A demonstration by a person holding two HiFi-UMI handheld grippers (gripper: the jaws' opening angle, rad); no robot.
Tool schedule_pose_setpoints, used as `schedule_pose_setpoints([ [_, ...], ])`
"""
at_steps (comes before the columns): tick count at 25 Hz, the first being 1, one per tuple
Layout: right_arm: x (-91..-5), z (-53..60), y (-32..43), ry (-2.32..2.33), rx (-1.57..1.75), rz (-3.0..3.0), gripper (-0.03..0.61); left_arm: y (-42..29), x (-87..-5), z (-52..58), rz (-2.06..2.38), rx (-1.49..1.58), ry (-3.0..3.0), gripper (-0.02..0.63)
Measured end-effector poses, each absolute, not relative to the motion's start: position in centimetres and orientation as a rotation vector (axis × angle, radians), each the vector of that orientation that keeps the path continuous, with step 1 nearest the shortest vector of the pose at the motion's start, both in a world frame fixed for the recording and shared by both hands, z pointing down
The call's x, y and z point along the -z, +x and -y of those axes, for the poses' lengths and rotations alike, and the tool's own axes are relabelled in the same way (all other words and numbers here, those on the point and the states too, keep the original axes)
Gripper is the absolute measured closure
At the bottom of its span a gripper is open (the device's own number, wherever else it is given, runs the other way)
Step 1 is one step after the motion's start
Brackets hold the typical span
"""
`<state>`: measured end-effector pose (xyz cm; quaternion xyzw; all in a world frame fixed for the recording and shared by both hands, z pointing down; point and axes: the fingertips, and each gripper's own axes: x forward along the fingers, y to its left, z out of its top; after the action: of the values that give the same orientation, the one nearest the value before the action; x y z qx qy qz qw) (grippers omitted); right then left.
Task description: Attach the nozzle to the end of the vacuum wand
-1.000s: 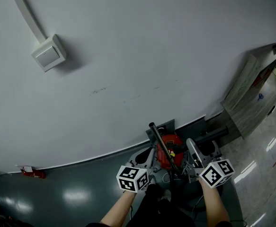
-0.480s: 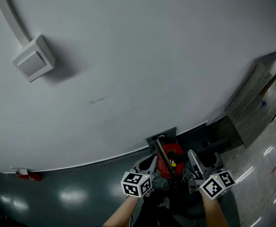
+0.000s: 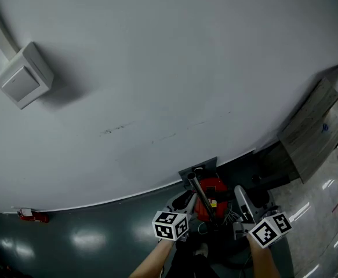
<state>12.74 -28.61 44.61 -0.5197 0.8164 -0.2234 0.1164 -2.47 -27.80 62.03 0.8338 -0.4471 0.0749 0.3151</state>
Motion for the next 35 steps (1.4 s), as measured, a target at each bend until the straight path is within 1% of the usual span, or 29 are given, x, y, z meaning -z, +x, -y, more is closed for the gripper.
schedule_pose_setpoints([
  [7,-45.0,29.0,13.1,-1.545,0.666,-2.387,0.233,-1.4,-65.4,29.5,1.130,-0.181,2.123,0.436],
  [11,-45.3,28.9,13.3,-1.561,0.670,-2.390,0.233,-0.6,-66.7,30.5,1.094,-0.175,2.101,0.409],
  [18,-45.7,29.1,13.9,-1.584,0.676,-2.375,0.233,0.3,-67.5,31.6,1.050,-0.177,2.105,0.410],
  [21,-45.8,29.1,14.1,-1.591,0.681,-2.371,0.233,0.5,-67.5,31.6,1.048,-0.187,2.120,0.446],
  [24,-45.8,29.1,14.2,-1.596,0.680,-2.366,0.233,0.6,-67.5,31.5,1.051,-0.210,2.142,0.454],
  [35,-44.3,29.0,14.6,-1.592,0.645,-2.356,0.233,1.7,-66.5,30.1,1.022,-0.297,2.212,0.460],
])
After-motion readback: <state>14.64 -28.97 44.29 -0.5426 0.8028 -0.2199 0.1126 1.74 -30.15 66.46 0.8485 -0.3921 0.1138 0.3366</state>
